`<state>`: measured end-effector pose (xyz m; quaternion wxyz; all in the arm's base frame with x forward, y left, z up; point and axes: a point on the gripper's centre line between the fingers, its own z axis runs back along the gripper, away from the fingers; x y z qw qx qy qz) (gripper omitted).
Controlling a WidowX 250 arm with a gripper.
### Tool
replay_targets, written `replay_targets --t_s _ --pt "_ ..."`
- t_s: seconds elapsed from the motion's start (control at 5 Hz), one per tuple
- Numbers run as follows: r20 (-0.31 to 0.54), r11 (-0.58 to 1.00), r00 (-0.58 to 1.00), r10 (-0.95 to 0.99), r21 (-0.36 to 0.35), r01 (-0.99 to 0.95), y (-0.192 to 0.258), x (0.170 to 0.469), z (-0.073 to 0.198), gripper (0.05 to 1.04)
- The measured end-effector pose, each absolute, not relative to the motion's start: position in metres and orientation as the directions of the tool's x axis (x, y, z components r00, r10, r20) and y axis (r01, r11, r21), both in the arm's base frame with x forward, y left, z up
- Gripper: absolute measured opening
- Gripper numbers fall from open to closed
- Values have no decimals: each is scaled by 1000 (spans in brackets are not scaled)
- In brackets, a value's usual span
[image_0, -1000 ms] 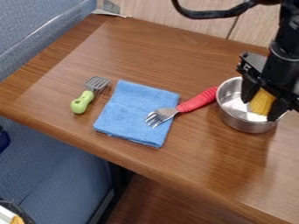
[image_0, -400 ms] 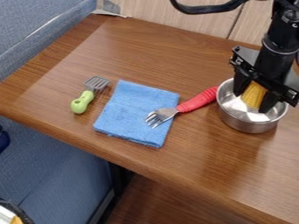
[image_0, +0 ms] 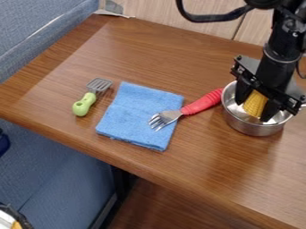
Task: Take a corn and put it on the pot
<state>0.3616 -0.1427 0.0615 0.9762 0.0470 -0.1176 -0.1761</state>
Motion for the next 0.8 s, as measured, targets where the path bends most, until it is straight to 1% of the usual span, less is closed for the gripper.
replay_targets --t_s 0.2,0.4,0.6,0.8 --pt "185 932 916 -357 130 338 -143 360 50 645" --pt "187 934 916 -354 130 334 -144 360 50 693" --pt "177 933 918 -355 131 336 -142 360 51 966" --pt "172 937 923 -345 123 328 -138 361 51 1007"
